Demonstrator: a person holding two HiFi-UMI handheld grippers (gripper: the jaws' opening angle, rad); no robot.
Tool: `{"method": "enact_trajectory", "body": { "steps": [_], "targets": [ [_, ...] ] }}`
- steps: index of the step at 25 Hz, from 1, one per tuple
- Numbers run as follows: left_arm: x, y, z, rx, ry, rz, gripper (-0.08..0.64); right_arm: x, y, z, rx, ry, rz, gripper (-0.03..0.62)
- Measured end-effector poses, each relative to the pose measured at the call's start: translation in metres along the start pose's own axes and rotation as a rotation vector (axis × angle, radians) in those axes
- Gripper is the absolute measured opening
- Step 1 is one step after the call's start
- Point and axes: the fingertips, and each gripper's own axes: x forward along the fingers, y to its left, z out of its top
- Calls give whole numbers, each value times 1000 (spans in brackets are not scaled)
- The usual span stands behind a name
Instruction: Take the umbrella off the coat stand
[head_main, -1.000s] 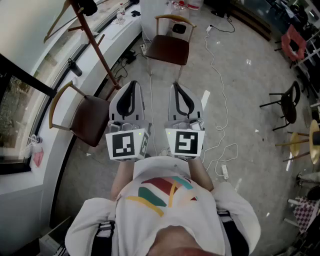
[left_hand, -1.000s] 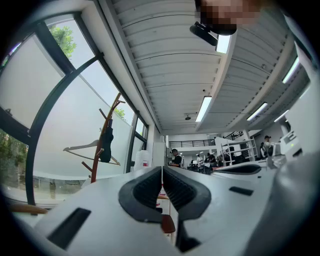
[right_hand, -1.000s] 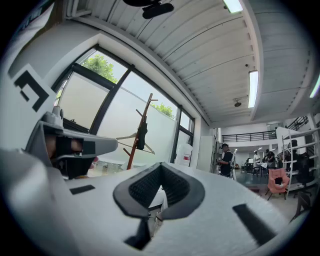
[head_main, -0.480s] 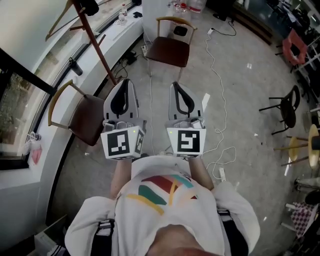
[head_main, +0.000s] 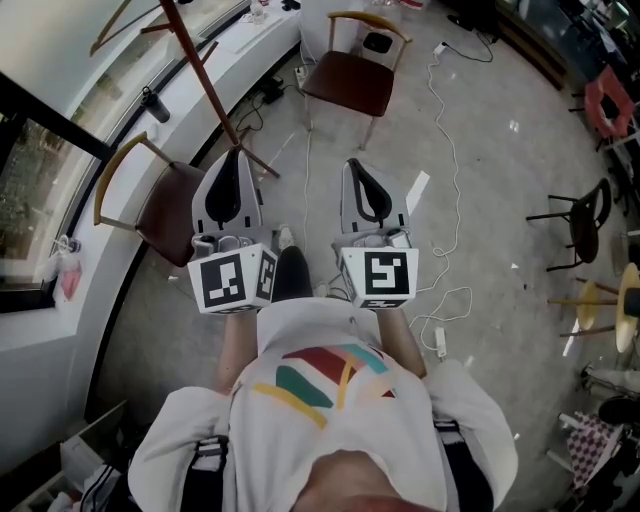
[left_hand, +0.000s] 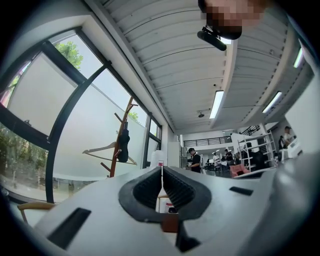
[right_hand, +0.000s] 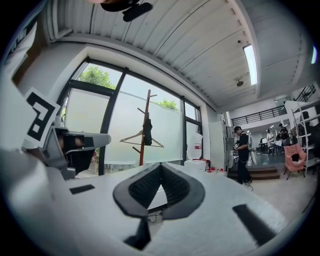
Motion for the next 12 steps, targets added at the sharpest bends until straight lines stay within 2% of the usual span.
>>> {"method": "enact_trajectory", "body": {
  "steps": [12],
  "targets": [
    [78,5,-34,-30,-8,-15,9,59,-35,-19,-27,4,-4,0]
  ]
}}
